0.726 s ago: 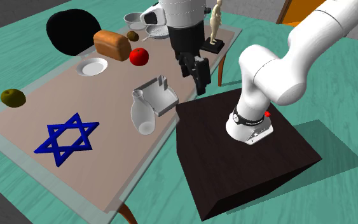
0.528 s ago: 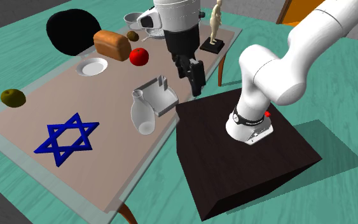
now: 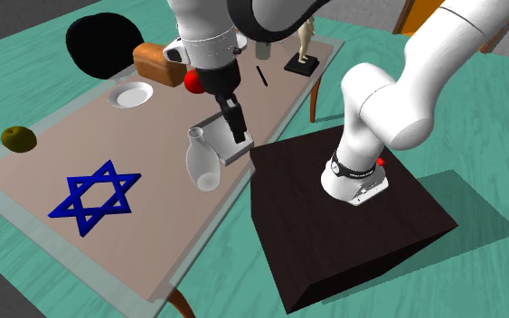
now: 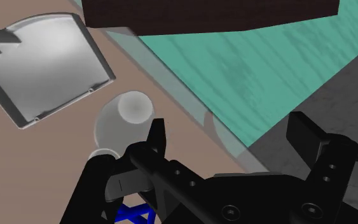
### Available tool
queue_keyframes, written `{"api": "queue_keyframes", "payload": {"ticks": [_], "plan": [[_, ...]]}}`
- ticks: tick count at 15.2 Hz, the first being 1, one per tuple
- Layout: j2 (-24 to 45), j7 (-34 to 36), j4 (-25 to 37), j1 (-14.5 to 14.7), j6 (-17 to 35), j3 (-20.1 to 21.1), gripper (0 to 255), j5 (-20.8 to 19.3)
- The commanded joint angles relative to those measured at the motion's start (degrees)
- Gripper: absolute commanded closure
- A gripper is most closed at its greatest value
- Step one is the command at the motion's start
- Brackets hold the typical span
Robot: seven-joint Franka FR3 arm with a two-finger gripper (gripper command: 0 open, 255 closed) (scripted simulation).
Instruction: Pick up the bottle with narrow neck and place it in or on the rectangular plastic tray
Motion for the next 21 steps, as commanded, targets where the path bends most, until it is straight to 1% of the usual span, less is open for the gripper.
{"api": "queue_keyframes", "payload": {"ticks": [1,7,13,14,21], "plan": [[3.58,-1.04,0.73,-0.74,3.08,-1.05,0,-1.11],[14.74,-3.7,4.53,-2.62,11.14,-3.94,0,-3.33],[26.51,-6.36,10.71,-4.36,17.56,-6.52,0,-4.08],[26.9,-6.45,10.95,-4.44,17.74,-6.58,0,-4.08],[29.58,-6.8,7.58,-4.61,23.75,-6.81,0,-3.7]]}}
